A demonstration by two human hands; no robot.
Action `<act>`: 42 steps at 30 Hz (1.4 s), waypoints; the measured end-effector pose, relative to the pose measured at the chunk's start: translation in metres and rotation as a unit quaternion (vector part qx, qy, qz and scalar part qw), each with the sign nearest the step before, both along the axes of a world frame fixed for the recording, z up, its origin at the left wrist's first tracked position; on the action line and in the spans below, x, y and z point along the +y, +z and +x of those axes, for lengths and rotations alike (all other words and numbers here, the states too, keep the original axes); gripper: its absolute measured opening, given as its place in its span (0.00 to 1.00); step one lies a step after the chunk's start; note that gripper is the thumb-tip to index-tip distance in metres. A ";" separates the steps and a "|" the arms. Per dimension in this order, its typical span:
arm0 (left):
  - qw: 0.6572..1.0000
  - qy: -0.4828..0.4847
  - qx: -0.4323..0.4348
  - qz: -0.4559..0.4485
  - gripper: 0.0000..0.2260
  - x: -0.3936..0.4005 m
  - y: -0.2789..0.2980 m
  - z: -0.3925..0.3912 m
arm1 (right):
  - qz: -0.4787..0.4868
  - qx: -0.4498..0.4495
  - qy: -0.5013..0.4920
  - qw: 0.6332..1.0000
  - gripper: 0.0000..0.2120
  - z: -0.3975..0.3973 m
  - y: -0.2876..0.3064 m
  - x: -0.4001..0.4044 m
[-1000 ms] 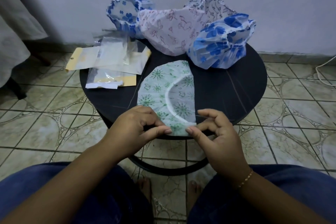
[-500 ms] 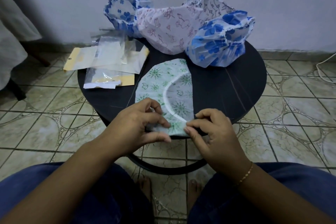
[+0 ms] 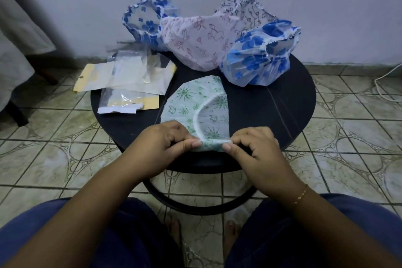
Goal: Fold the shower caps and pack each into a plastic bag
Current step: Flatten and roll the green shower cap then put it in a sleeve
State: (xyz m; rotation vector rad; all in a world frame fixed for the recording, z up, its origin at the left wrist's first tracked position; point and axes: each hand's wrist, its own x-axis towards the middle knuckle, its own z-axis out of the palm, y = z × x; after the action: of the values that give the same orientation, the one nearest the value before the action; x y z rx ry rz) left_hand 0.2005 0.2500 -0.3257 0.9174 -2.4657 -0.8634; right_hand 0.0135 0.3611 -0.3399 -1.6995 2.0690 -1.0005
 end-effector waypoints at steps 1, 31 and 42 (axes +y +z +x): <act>1.000 0.014 0.009 0.018 0.17 -0.001 0.001 -0.001 | 0.014 -0.013 -0.017 1.000 0.09 0.001 0.000 -0.002; 0.991 -0.076 -0.031 -0.101 0.29 -0.024 -0.009 -0.008 | -0.042 0.147 -0.065 0.986 0.15 0.002 -0.012 -0.013; 0.983 -0.011 -0.001 -0.181 0.18 -0.020 -0.012 -0.010 | 0.004 0.114 -0.031 0.993 0.25 -0.006 -0.010 -0.014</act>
State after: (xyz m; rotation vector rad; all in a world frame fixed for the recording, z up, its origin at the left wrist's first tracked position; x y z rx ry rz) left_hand 0.1900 0.2301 -0.3381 0.7607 -2.5217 -0.3949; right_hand 0.0075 0.3472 -0.3495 -1.8316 2.2745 -0.8495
